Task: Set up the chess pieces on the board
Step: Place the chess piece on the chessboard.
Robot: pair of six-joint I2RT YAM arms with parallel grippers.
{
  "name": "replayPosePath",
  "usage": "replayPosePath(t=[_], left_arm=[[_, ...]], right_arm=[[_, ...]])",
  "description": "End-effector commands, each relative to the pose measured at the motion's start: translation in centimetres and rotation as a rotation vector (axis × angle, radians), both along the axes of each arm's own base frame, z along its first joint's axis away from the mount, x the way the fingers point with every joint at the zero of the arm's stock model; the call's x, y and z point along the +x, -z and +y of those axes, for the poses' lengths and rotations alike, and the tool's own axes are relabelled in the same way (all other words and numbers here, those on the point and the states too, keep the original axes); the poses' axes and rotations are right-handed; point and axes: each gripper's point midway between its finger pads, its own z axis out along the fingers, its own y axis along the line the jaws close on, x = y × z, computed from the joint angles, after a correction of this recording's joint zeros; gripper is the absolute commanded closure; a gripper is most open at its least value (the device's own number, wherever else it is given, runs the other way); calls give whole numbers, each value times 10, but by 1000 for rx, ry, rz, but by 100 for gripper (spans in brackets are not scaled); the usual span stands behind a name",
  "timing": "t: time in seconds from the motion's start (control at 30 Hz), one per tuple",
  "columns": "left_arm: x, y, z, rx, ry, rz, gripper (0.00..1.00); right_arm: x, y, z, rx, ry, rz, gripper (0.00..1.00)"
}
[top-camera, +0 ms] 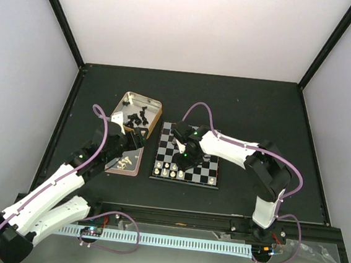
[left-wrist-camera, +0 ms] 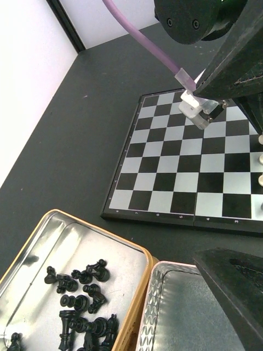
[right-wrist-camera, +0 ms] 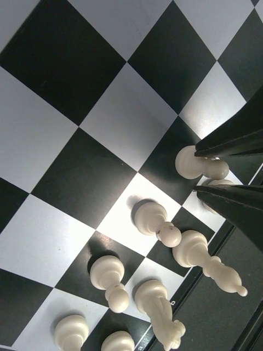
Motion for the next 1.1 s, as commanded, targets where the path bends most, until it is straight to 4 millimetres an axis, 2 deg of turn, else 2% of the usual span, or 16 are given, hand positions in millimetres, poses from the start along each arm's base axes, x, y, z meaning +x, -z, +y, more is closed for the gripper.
replayPosePath(t=[0.0,0.17,0.37,0.53,0.83,1.07], left_arm=[[2,-12,3,13,-10,-23,24],[2,-9,5,20,-15,-14,25],[1,-8,6,26,-23,-10,24],[2,-8,7,26,-27,-8,24],[1,-6,8,31,-32,-2,24],[1,-6,9,35,-39,-2,24]], right_arm=[[9,-7,8,23,11,-42,85],[13,-11,8,34,15,-71,84],[16,-20,7,43,21,-104,76],[10,-18,2,35,12,-88,72],[0,-36,1,67,6,-103,59],[-14,-27,3,38,-22,-83,62]])
